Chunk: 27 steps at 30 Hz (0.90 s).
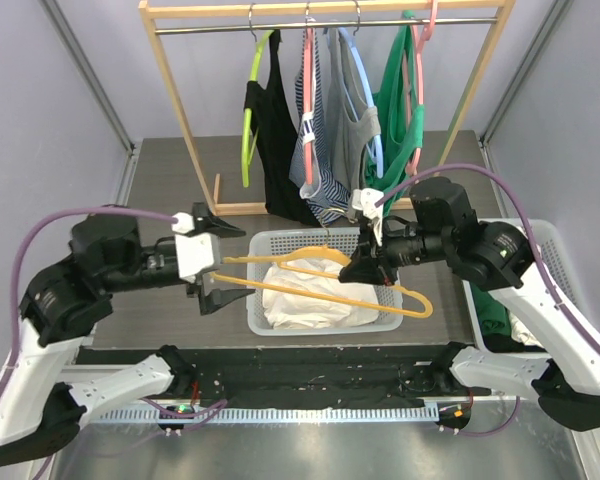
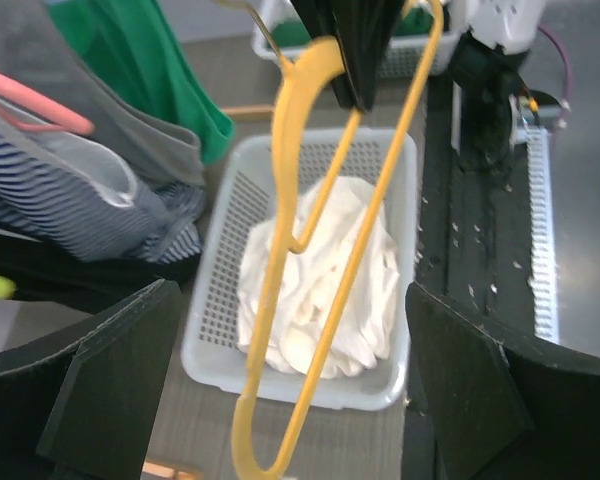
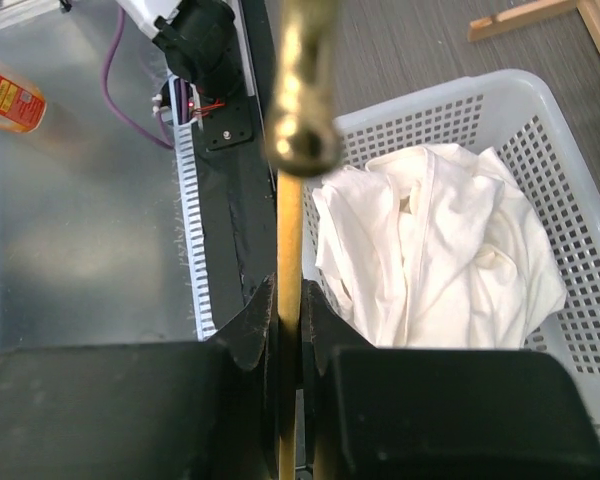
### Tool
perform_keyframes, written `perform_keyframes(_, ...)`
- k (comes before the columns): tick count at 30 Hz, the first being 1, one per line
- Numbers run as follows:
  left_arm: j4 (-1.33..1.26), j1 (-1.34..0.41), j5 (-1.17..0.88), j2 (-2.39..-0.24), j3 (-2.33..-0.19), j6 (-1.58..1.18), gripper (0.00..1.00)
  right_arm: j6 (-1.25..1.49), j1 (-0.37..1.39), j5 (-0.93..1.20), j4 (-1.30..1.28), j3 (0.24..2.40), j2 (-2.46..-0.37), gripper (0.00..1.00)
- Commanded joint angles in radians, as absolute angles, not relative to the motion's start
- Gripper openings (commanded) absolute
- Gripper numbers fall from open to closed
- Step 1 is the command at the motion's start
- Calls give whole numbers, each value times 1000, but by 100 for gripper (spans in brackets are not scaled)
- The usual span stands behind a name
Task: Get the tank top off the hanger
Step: Place the hanger at the clothesline.
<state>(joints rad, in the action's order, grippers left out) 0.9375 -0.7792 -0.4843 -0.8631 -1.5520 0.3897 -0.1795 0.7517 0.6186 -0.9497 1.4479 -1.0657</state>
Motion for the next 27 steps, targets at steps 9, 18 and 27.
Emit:
perform_keyframes(9,1170,-782,-615,-986,-1591,512,98,-232,755,706,-879,1468,-1016,1)
perform_keyframes(18,1301,-781,-618,-1022,-1631,569,89,-241,755,681,-873,1482,-992,1)
perform_keyframes(27,1289,-782,-574,-1012,-1649,597,62,-238,755,670,-868,1459,-989,1)
